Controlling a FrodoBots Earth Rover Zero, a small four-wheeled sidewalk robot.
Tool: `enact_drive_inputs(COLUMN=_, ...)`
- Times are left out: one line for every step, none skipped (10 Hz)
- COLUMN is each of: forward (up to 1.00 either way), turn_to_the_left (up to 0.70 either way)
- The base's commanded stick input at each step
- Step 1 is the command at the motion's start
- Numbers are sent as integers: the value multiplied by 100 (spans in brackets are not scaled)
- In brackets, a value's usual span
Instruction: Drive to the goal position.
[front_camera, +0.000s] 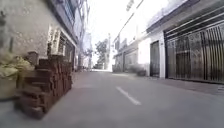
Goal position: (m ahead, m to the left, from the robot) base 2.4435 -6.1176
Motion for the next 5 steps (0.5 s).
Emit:
enact_drive_inputs(forward=95, turn_to_the_left=0)
enact_drive_inputs(forward=100, turn_to_the_left=0)
enact_drive_inputs(forward=100, turn_to_the_left=0)
enact_drive_inputs(forward=100, turn_to_the_left=0)
enact_drive_inputs(forward=100, turn_to_the_left=0)
